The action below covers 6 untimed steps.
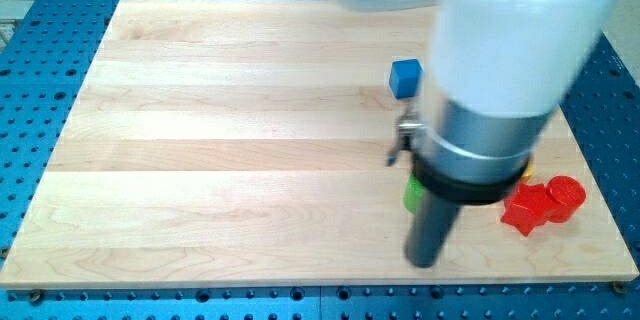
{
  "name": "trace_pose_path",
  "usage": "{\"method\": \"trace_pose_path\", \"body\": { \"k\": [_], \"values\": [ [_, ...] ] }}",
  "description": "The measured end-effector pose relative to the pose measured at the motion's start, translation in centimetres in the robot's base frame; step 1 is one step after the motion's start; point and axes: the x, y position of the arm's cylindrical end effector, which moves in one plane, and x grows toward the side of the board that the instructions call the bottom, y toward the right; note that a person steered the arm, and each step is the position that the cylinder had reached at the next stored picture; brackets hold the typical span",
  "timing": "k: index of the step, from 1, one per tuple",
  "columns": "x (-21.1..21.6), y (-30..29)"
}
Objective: Place the green circle at the center of the board
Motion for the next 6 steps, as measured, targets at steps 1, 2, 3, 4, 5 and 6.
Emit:
{"method": "trace_pose_path", "body": {
  "k": [1, 2, 3, 4, 5, 6],
  "values": [
    [-3.0, 1.6],
    [-6.9, -0.8],
    [-10.1, -3.7],
    [-14.4, -4.5],
    [-10.3, -5.7],
    [-10.4, -6.3]
  ]
}}
